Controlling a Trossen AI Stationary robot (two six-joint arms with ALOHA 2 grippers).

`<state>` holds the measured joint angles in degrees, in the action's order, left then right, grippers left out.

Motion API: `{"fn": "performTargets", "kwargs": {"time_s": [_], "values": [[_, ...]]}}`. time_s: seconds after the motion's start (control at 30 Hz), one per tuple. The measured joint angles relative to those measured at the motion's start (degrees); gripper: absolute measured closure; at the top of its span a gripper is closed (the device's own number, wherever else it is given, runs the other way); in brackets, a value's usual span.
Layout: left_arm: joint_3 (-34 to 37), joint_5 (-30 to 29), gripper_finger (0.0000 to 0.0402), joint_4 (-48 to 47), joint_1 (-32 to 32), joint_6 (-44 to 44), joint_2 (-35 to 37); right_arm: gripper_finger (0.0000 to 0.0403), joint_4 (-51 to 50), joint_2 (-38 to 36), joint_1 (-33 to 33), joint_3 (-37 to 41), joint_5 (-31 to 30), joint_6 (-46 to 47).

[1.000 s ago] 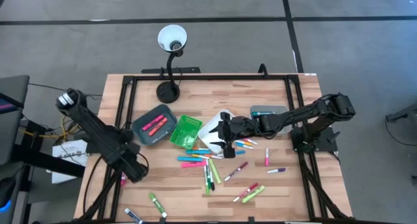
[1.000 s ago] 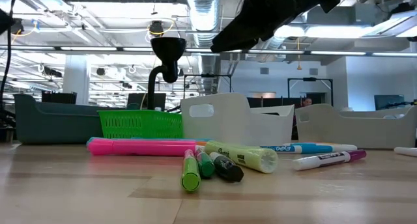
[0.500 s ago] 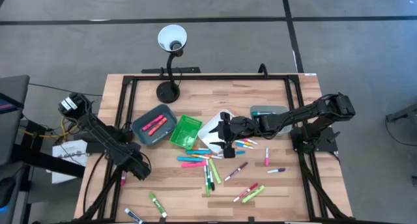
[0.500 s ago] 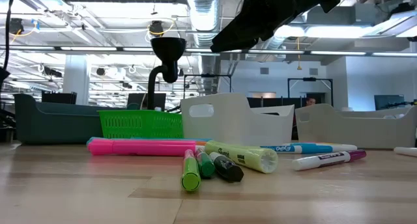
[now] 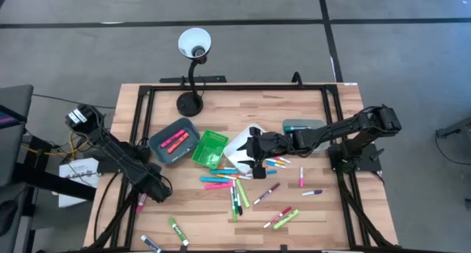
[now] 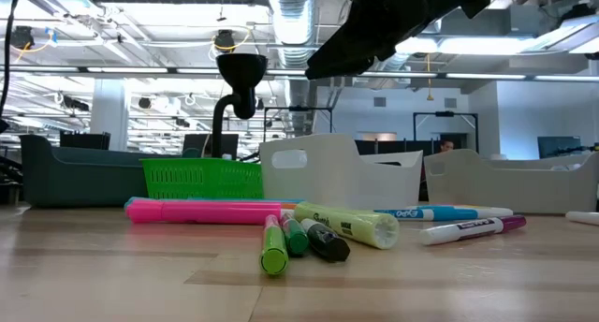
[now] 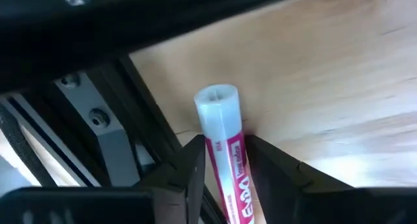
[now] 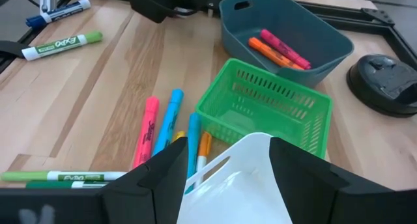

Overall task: Pick & Place Markers
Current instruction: Put the pink marker pen into the gray bin

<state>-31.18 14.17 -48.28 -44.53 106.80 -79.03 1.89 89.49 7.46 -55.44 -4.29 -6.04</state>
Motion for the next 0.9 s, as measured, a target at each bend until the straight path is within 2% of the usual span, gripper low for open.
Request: {"fn": "performTargets", "kwargs": {"time_s": [0.23, 0.37, 0.53, 0.67, 0.8, 0.9], "values": [[-0.66, -2.63, 0.0340, 1.96, -0.01, -1.75, 0.03, 0.0198, 0.09, 0.00, 0.00, 0.00, 0.00, 0.00], [-2.22, -6.33, 0.0341, 2.74, 0.00, -1.88, -0.11, 0.0198, 0.28, 0.00, 0.00, 0.00, 0.00, 0.00], [-9.35, -17.83, 0.0341, 3.65, 0.09, -4.39, -0.19, 0.0198, 0.96, 0.00, 0.00, 0.00, -0.04, -0.44], [-15.71, -30.77, 0.0341, 3.47, 0.14, -6.89, -0.17, 0.0198, 0.46, -1.09, 0.09, 0.07, -0.11, -1.93], [-20.19, -43.87, 0.0341, 4.15, 0.71, -15.72, -0.17, 0.0198, -4.15, -5.89, 0.79, 0.07, -1.23, -2.88], [-22.33, -53.07, 0.0341, 5.77, 2.36, -26.20, -0.15, 0.0198, -9.08, -10.91, 1.59, 0.07, -4.22, -1.15]]}}
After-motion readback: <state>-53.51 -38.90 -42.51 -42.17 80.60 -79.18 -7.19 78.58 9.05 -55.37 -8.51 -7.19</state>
